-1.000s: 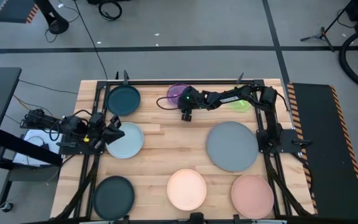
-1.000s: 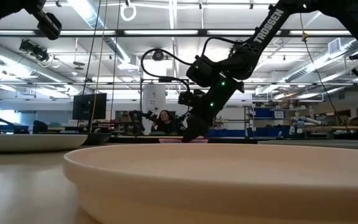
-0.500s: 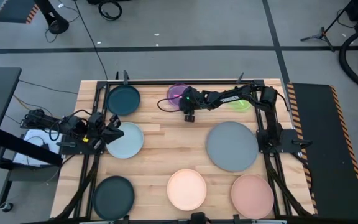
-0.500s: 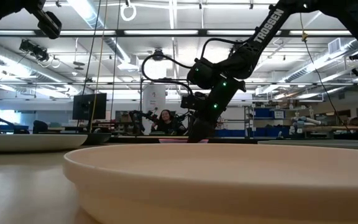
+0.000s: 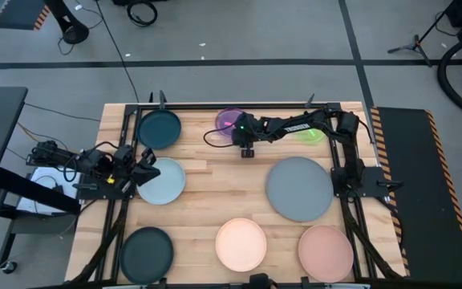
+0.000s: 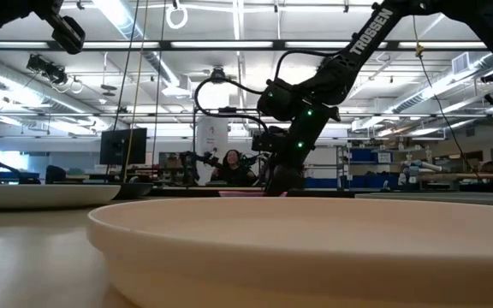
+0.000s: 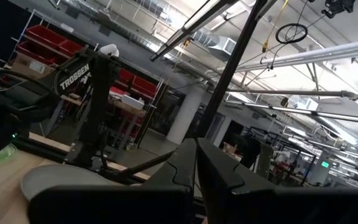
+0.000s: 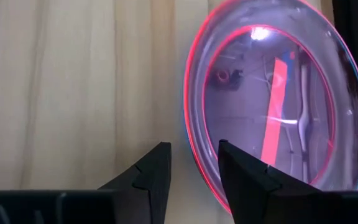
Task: Stack plastic plates
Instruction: Stack the blue and pink plates on top of the green plate
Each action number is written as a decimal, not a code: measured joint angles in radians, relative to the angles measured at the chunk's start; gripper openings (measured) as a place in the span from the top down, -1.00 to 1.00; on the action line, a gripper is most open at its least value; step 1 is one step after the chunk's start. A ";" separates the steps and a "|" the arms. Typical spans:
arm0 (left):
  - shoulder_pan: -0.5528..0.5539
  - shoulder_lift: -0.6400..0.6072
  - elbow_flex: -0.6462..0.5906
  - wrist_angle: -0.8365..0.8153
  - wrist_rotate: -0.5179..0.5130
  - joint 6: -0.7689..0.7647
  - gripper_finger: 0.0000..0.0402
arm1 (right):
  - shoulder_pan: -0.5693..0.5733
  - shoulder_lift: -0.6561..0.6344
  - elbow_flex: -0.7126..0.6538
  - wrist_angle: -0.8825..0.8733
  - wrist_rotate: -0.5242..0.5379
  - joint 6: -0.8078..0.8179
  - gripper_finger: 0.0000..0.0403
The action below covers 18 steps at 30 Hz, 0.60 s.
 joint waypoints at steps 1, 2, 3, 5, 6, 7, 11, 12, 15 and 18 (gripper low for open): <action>0.000 0.000 0.000 0.000 0.000 0.000 0.89 | 0.000 0.000 0.000 -0.005 0.004 0.000 0.29; 0.000 0.000 0.000 -0.001 0.000 0.000 0.89 | 0.000 0.000 0.000 -0.009 0.006 0.000 0.29; 0.000 0.000 0.000 -0.001 0.000 0.000 0.89 | 0.000 0.000 0.000 -0.010 0.007 0.000 0.29; 0.000 0.000 0.000 -0.001 0.000 0.002 0.89 | 0.000 0.001 0.000 -0.010 0.007 -0.006 0.29; 0.000 0.000 0.000 -0.001 0.000 0.002 0.89 | 0.000 0.001 -0.001 -0.010 0.007 -0.012 0.29; 0.000 0.000 0.000 -0.001 0.000 0.002 0.89 | 0.000 0.002 -0.001 -0.010 0.006 -0.020 0.30; 0.000 0.000 0.000 -0.001 -0.001 0.025 0.89 | -0.001 0.003 -0.004 0.000 -0.012 -0.047 0.38; 0.000 0.000 0.000 -0.001 -0.001 0.036 0.89 | -0.001 0.003 -0.004 0.005 -0.016 -0.052 0.41; 0.000 0.000 0.000 -0.001 -0.002 0.048 0.89 | 0.000 0.004 -0.004 0.023 -0.021 -0.058 0.52; 0.000 0.000 0.000 -0.001 -0.002 0.047 0.89 | 0.000 0.005 -0.004 0.026 -0.032 -0.061 0.65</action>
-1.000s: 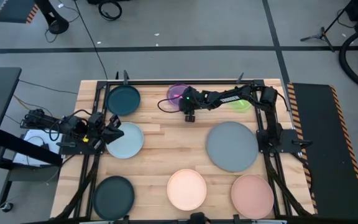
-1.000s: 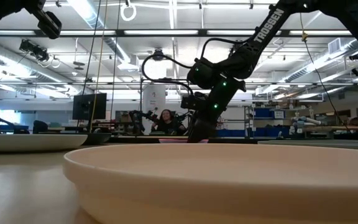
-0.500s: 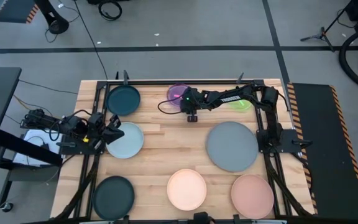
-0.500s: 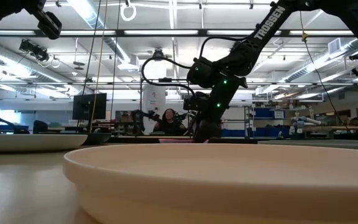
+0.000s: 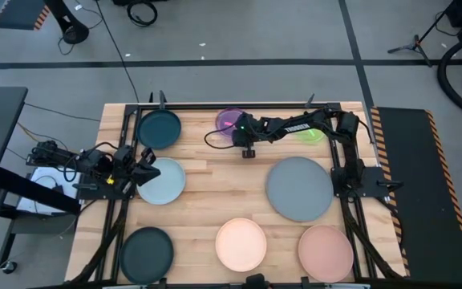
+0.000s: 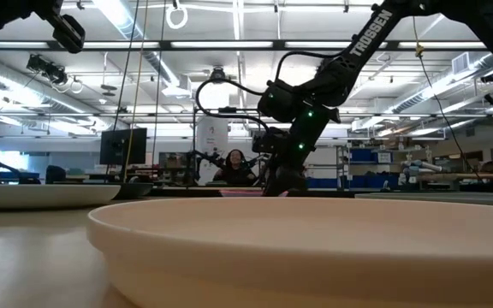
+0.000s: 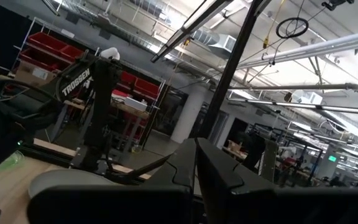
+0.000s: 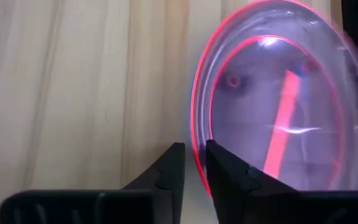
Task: Stack plastic plates
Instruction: Stack the blue and pink plates on top of the green plate
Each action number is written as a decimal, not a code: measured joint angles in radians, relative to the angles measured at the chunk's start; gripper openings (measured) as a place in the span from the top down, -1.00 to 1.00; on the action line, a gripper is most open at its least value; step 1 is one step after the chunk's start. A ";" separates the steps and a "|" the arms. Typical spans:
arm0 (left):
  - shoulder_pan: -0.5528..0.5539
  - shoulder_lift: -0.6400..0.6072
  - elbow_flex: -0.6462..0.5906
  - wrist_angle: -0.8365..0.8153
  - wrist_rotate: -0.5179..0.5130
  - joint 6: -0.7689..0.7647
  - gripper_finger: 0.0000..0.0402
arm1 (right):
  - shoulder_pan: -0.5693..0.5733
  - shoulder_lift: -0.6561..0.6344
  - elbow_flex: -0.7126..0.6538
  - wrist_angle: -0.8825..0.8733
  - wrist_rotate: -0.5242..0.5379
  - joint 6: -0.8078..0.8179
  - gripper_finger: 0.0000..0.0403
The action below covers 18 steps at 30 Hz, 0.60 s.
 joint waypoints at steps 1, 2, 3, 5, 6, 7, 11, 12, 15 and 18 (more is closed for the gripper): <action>0.000 0.000 0.000 0.000 0.000 0.000 0.89 | -0.001 0.000 0.000 0.001 -0.004 0.000 0.69; 0.000 0.000 0.000 0.000 0.000 0.000 0.89 | -0.001 0.000 0.000 0.002 -0.006 0.000 0.73; 0.000 0.000 0.000 0.000 0.000 0.000 0.89 | -0.001 0.000 0.000 0.003 -0.005 -0.001 0.77; 0.000 0.000 0.000 0.000 0.000 0.000 0.89 | 0.000 0.001 0.000 0.004 0.001 0.004 0.86; 0.000 0.000 0.000 0.000 0.000 0.000 0.89 | 0.000 0.002 0.000 0.004 0.014 0.011 0.91; 0.000 0.000 0.000 0.000 0.000 0.000 0.89 | 0.000 0.002 0.000 0.005 0.029 0.018 0.94; 0.000 0.000 0.000 -0.003 0.000 0.000 0.89 | 0.021 0.002 0.000 0.004 0.081 0.043 0.95; 0.000 0.000 0.000 -0.007 0.000 0.001 0.89 | 0.031 0.001 0.000 0.001 0.092 0.043 0.95; 0.001 0.000 0.000 -0.020 -0.003 0.008 0.89 | 0.062 -0.015 -0.003 -0.021 0.128 0.045 0.96; 0.001 0.000 0.000 -0.022 -0.027 0.008 0.89 | 0.099 -0.062 -0.006 -0.089 0.153 0.053 0.97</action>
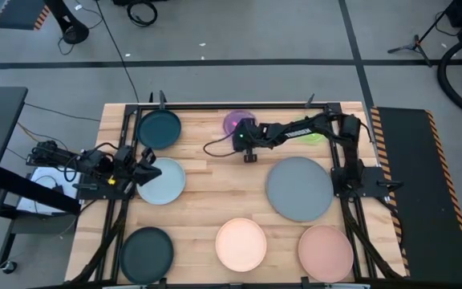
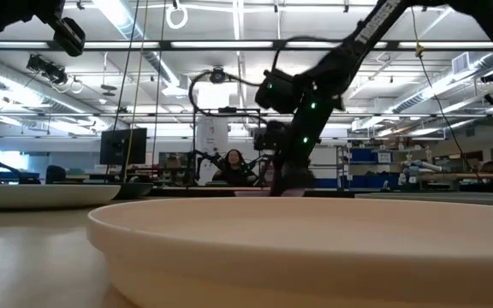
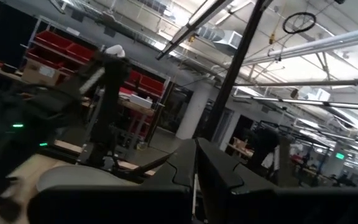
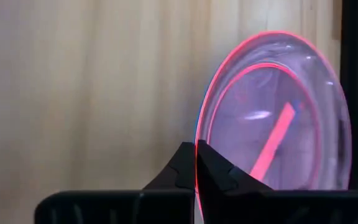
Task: Stack plastic plates
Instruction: Stack the blue and pink plates on top of the green plate
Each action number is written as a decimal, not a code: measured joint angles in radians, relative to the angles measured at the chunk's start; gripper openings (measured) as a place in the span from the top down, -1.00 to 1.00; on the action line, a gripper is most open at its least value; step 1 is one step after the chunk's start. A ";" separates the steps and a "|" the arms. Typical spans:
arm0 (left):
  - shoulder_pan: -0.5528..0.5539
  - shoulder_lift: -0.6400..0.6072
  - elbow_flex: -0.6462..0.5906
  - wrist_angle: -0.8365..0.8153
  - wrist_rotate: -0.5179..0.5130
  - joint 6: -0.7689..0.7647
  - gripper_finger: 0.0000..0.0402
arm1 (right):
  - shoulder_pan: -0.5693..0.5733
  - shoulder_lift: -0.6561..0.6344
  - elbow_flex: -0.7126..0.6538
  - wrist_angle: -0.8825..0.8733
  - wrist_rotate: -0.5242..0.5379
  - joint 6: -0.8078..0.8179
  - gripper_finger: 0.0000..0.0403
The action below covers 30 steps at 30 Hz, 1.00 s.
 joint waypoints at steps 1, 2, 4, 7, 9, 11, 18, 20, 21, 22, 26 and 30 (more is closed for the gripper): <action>0.000 0.000 0.000 -0.001 -0.007 0.000 0.89 | 0.013 -0.026 0.000 -0.029 0.012 0.006 0.97; 0.000 0.000 0.000 -0.001 -0.010 0.000 0.89 | 0.023 -0.057 0.000 -0.061 0.022 0.017 0.97; 0.000 0.000 0.000 -0.002 -0.016 0.000 0.89 | 0.041 -0.126 0.002 -0.140 0.046 0.052 0.97; 0.000 0.000 0.000 -0.009 -0.016 0.000 0.89 | 0.049 -0.225 0.002 -0.276 0.069 0.131 0.97; 0.000 0.000 0.000 -0.020 -0.015 0.000 0.89 | 0.036 -0.288 0.003 -0.363 0.095 0.192 0.97; 0.000 0.000 0.000 -0.026 -0.015 -0.004 0.89 | 0.013 -0.341 0.003 -0.455 0.151 0.264 0.97; -0.001 0.000 0.000 -0.067 -0.015 -0.036 0.89 | -0.105 -0.471 -0.106 -0.673 0.226 0.551 0.97; -0.001 0.000 0.000 -0.080 -0.015 -0.029 0.89 | -0.150 -0.491 -0.174 -0.683 0.225 0.627 0.97; 0.000 0.000 0.000 -0.081 -0.015 -0.029 0.89 | -0.171 -0.498 -0.211 -0.678 0.226 0.655 0.97; 0.000 0.000 0.000 -0.078 -0.016 -0.029 0.89 | -0.189 -0.503 -0.249 -0.671 0.226 0.678 0.97; 0.000 0.000 0.000 -0.076 -0.022 -0.028 0.89 | -0.231 -0.509 -0.371 -0.619 0.223 0.728 0.97; 0.000 0.000 0.000 -0.076 -0.044 -0.020 0.89 | -0.228 -0.509 -0.419 -0.558 0.222 0.726 0.96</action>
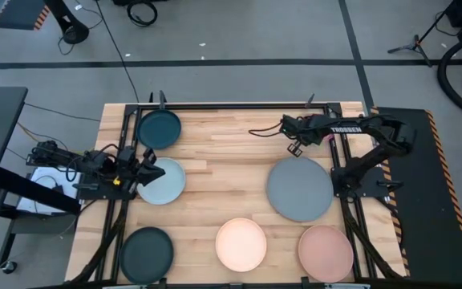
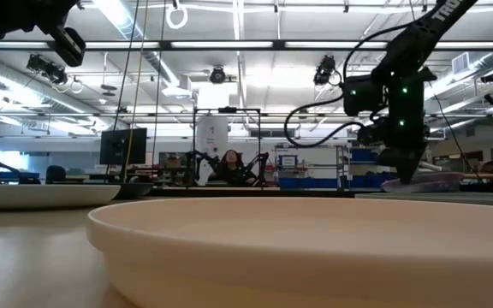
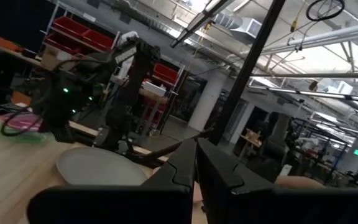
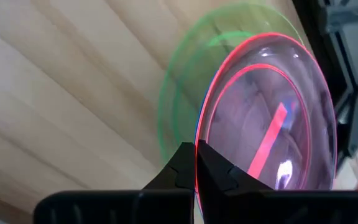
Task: Stack plastic plates
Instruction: Stack the blue and pink plates on top of the green plate, then stack the top black plate on top of the gray plate
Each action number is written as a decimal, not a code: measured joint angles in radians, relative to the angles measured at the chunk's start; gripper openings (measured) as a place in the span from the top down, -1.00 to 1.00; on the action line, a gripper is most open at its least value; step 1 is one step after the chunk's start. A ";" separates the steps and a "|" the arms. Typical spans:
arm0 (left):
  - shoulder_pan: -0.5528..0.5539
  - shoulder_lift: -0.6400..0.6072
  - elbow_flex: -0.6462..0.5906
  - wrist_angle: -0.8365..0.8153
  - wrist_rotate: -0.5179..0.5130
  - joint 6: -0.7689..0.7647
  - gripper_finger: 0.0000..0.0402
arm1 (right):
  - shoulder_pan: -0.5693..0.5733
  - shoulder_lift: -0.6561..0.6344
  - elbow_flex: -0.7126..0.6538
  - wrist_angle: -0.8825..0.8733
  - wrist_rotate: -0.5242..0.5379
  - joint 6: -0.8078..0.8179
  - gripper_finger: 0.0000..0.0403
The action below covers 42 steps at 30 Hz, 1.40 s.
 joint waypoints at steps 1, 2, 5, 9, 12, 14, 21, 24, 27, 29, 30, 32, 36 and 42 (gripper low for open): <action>0.000 0.000 0.000 0.000 -0.008 0.006 0.89 | 0.004 0.000 -0.002 0.015 0.000 -0.004 0.96; 0.000 0.000 0.000 0.000 -0.016 0.010 0.89 | 0.006 0.000 -0.002 0.025 0.000 -0.008 0.96; 0.000 0.000 0.000 0.000 -0.026 0.015 0.89 | 0.007 0.000 -0.001 0.067 -0.009 -0.025 0.95; 0.000 0.000 0.000 -0.002 -0.027 0.009 0.89 | -0.004 0.000 0.000 0.104 -0.051 -0.029 0.88; 0.000 0.000 0.000 -0.009 -0.027 0.009 0.89 | -0.015 0.000 0.000 0.113 -0.047 -0.025 0.81; 0.000 0.000 0.000 -0.015 -0.027 0.008 0.89 | -0.019 0.000 0.000 0.123 -0.046 -0.024 0.75; 0.000 0.000 0.000 -0.058 -0.027 0.008 0.89 | -0.020 0.000 0.000 0.138 -0.079 -0.006 0.59; 0.000 0.000 0.000 -0.084 -0.027 0.008 0.89 | -0.017 -0.006 0.000 0.140 -0.112 -0.003 0.54; 0.000 0.000 0.000 -0.088 -0.027 0.008 0.89 | 0.004 -0.050 0.000 0.141 -0.137 0.037 0.52; 0.000 0.000 0.000 -0.088 -0.027 0.011 0.89 | 0.034 -0.094 0.000 0.140 -0.139 0.067 0.53; 0.000 0.000 0.000 -0.088 -0.027 0.025 0.89 | 0.051 -0.121 0.000 0.141 -0.139 0.081 0.53; 0.000 0.000 0.000 -0.079 -0.030 0.079 0.89 | 0.089 -0.178 0.000 0.141 -0.139 0.118 0.53; 0.000 0.000 0.000 -0.043 -0.076 0.195 0.89 | 0.186 -0.287 0.000 0.150 -0.138 0.205 0.53; 0.000 0.000 0.000 -0.039 -0.096 0.211 0.89 | 0.384 -0.355 0.000 0.277 -0.070 0.235 0.53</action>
